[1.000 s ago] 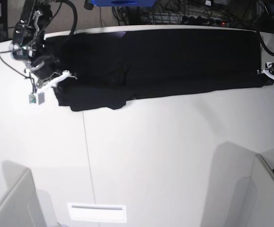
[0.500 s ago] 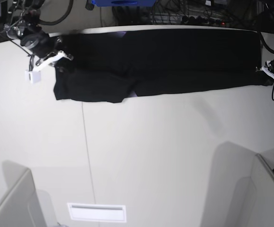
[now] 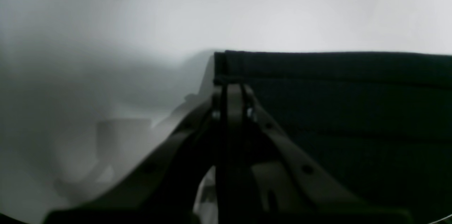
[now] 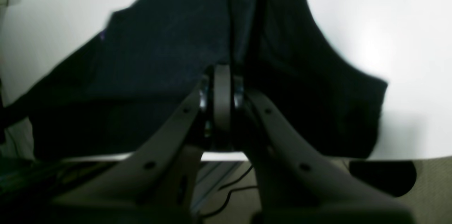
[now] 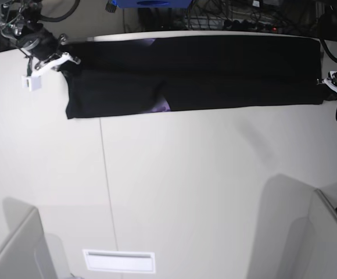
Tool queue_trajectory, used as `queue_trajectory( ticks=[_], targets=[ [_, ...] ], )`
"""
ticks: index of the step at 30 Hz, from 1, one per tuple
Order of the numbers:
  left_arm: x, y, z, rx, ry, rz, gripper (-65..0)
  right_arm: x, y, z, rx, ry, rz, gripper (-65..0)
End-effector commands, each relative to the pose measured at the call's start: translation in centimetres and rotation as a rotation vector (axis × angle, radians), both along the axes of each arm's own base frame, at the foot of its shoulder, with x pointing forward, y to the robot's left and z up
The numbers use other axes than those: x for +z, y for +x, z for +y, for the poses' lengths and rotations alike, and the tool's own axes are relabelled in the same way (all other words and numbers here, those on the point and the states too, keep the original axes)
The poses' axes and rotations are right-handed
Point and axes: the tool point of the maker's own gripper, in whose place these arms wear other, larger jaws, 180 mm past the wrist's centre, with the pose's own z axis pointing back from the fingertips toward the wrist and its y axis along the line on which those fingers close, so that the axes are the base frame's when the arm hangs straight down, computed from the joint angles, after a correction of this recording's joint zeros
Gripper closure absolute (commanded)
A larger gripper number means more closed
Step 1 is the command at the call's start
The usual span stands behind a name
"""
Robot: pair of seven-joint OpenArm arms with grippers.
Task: Fold the T-shirt properly
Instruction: 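Release the hem and raise both grippers off the folded shirt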
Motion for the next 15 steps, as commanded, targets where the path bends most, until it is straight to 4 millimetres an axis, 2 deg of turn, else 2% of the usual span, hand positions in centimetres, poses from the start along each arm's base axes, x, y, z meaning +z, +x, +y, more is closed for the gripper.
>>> queue_trajectory(
  ticks=[1, 6, 12, 15],
  targets=[
    [1.2, 0.7, 0.8, -0.014, 0.031, -0.024, 0.0, 0.5, 0.0, 0.1, 0.009, 0.001, -0.018, 0.0],
    [0.1, -1.5, 0.5, -0.017, 0.028, 0.03, 0.0, 0.2, -0.2, 1.4, 0.039, 0.022, -0.007, 0.0],
    [-0.4, -2.4, 0.4, -0.02, 0.028, 0.055, 0.0, 0.2, -0.1, 1.1, 0.029, 0.016, -0.007, 0.0],
    [-1.0, -2.5, -0.4, -0.043, 0.016, 0.074, 0.0, 0.1, -0.1, 1.0, 0.027, 0.014, -0.005, 0.0]
  ],
)
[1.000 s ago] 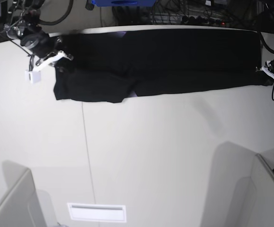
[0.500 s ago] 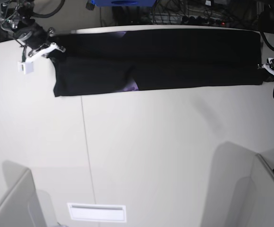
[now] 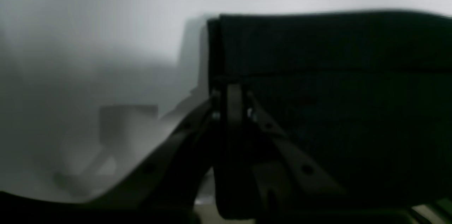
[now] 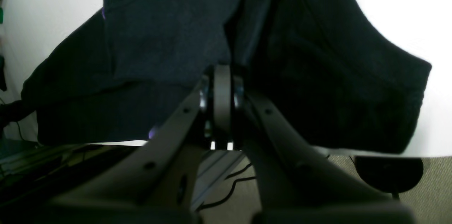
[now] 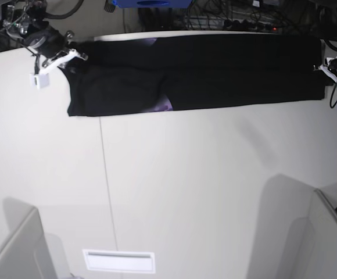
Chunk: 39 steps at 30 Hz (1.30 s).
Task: Fold the T-shirt properly
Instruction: 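Release the hem and raise both grippers off the folded shirt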
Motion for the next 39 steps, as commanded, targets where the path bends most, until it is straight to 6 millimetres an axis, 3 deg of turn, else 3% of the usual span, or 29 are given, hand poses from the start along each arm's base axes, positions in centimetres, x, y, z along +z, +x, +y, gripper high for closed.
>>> queue_trajectory(
  ticks=[1, 7, 11, 13, 16, 20, 22, 25, 27, 29, 30, 31, 32, 33, 36, 39],
  targets=[
    [1.0, 0.8, 0.4, -0.023, 0.023, -0.024, 0.0, 0.6, 0.4, -0.5, -0.009, -0.006, -0.024, 0.0],
    [1.1, 0.9, 0.4, -0.029, 0.026, -0.024, 0.0, 0.6, 0.3, -0.5, -0.009, -0.008, -0.021, 0.0],
    [2.4, 1.3, -0.5, -0.076, 0.052, -0.051, 0.0, 0.5, 0.2, -0.5, -0.009, -0.008, -0.018, 0.0],
    [3.1, 1.4, -1.2, -0.108, 0.064, -0.065, 0.0, 0.5, 0.2, -0.5, -0.009, -0.008, -0.018, -9.9],
    [3.6, 1.6, -1.8, -0.127, 0.069, -0.079, -13.8, 0.5, 0.2, -0.6, -0.01, -0.008, -0.019, -20.6],
    [4.9, 1.2, 0.1, -0.072, 0.102, -0.107, -27.6, 0.8, 0.3, -1.3, -0.032, -0.018, -0.029, -20.9],
    [6.0, 1.3, 0.9, -0.036, 0.112, -0.144, -29.3, 1.1, 0.5, -1.5, -0.042, -0.02, -0.042, -20.9],
    [7.4, 1.1, 1.2, 0.026, 0.118, -0.218, -28.8, 1.7, 1.8, -0.9, -0.003, -0.017, -0.092, -20.7],
    [7.1, 0.8, 0.1, 0.047, 0.091, -0.237, -27.8, 2.5, 3.0, 0.0, 0.068, -0.018, -0.159, -20.7],
    [6.0, 0.3, -0.9, 0.066, 0.058, -0.229, -17.3, 3.2, 4.4, 0.8, 0.122, -0.017, -0.214, -18.8],
    [5.0, 0.4, -1.8, 0.065, 0.026, -0.219, -6.6, 3.2, 5.1, 0.8, 0.118, -0.013, -0.226, -14.4],
    [4.2, 0.5, -2.3, 0.068, 0.001, -0.211, 0.0, 3.0, 5.7, 0.6, 0.11, -0.008, -0.23, -8.6],
    [3.2, 0.3, -2.5, 0.076, -0.02, -0.193, 0.0, 2.8, 6.3, 0.4, 0.106, -0.004, -0.231, -2.0],
    [2.0, 0.0, -2.6, 0.091, -0.046, -0.165, 0.0, 2.5, 7.0, 0.3, 0.099, 0.006, -0.227, 0.0],
    [-1.0, -0.6, -2.6, 0.14, -0.11, -0.102, 0.0, -0.1, 8.2, -0.4, 0.059, 0.04, -0.168, 0.0],
    [-2.6, -0.8, -3.1, 0.15, -0.141, -0.065, 0.0, -3.1, 9.2, -2.0, 0.039, -0.016, -0.092, 0.0]
  ],
)
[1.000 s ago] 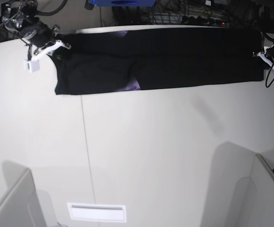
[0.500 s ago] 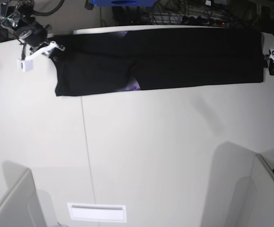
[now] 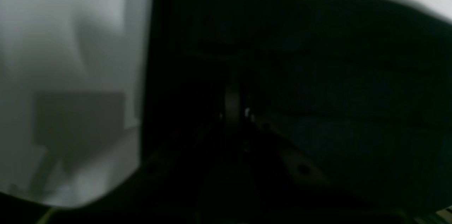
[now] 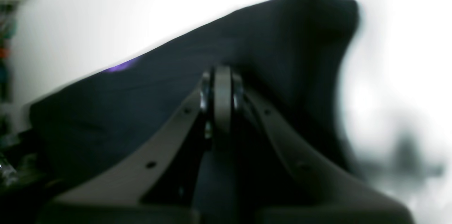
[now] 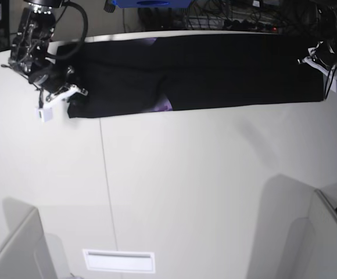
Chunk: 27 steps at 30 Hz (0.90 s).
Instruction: Fold the T-shirt properly
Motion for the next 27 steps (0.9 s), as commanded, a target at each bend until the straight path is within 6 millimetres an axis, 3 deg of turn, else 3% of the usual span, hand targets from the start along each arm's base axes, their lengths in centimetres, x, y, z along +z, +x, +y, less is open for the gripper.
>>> queue_trajectory(
  ticks=[1, 5, 10, 14, 17, 23, 27],
  targets=[
    [0.5, 0.5, 0.2, -0.026, 0.021, -0.008, 0.0, 0.3, 1.1, -1.0, -0.004, -0.034, -0.022, 0.0],
    [-0.3, 1.5, 0.6, -0.06, 0.119, 0.033, 0.0, -1.8, 1.9, -2.4, -0.013, -0.112, 0.041, 0.0],
    [-0.1, 4.0, 0.5, -0.061, 0.191, 0.018, 0.0, -1.1, 3.8, -3.3, -0.048, -0.153, -0.029, 0.0],
    [1.3, 5.9, 0.5, -0.06, 0.205, -0.036, 0.0, -0.2, 4.8, -3.4, -0.053, -0.156, -0.058, 0.0],
    [3.5, 6.9, 0.6, -0.077, 0.249, -0.095, 0.0, 1.3, 5.2, -3.4, -0.046, -0.174, -0.104, 0.0],
    [8.6, 7.3, 3.0, -0.007, 0.344, -0.221, 0.0, 4.8, 5.3, -2.1, -0.027, -0.198, -0.214, 0.0],
    [9.8, 6.5, 3.4, -0.152, 0.4, -0.247, 0.0, 8.2, 4.6, -0.9, 0.006, -0.233, -0.306, 0.0]
  ],
)
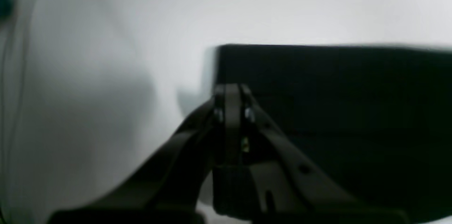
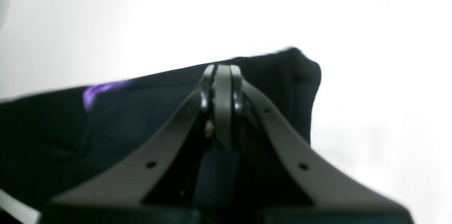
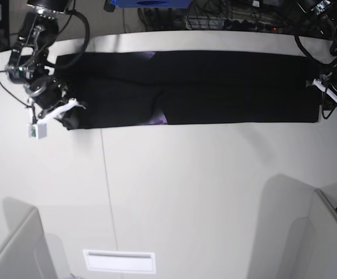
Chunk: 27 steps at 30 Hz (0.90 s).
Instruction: Fold the T-shirt properly
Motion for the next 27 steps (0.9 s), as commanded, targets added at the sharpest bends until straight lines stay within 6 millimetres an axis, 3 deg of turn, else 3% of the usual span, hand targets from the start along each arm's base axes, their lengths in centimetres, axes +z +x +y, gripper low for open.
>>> queue_trajectory(
  ticks=[1, 6, 11, 13, 15, 24, 27],
  targets=[
    [1.2, -0.2, 1.5, 0.016, 0.041, -0.02, 0.0, 2.0, 0.6, 0.3, 0.009, 0.003, -0.071, 0.0],
    [-1.3, -2.5, 3.7, 0.125, -0.031, 0.022, 0.0, 3.8, -0.3, 1.9, 0.031, 0.068, -0.12, 0.0],
    [-3.7, -2.7, 3.7, 0.165, -0.13, 0.035, -37.4, 3.9, -0.5, 2.5, 0.042, 0.106, -0.115, 0.0],
    [-4.2, -2.5, 3.0, 0.167, -0.207, 0.001, -47.4, 3.5, -0.8, 2.6, 0.051, 0.105, -0.093, 0.0],
    [-4.7, -2.4, 2.6, 0.175, -0.273, -0.021, -53.3, 3.4, -0.9, 2.7, 0.056, 0.106, -0.081, 0.0],
    [-6.5, -1.9, 2.6, 0.204, -0.346, -0.005, -54.1, 3.4, -0.9, 2.8, 0.056, 0.109, -0.08, 0.0],
    [-7.4, -1.2, 1.7, 0.181, -0.372, 0.014, -54.0, 3.4, -0.9, 2.8, 0.056, 0.109, -0.08, 0.0]
  ],
)
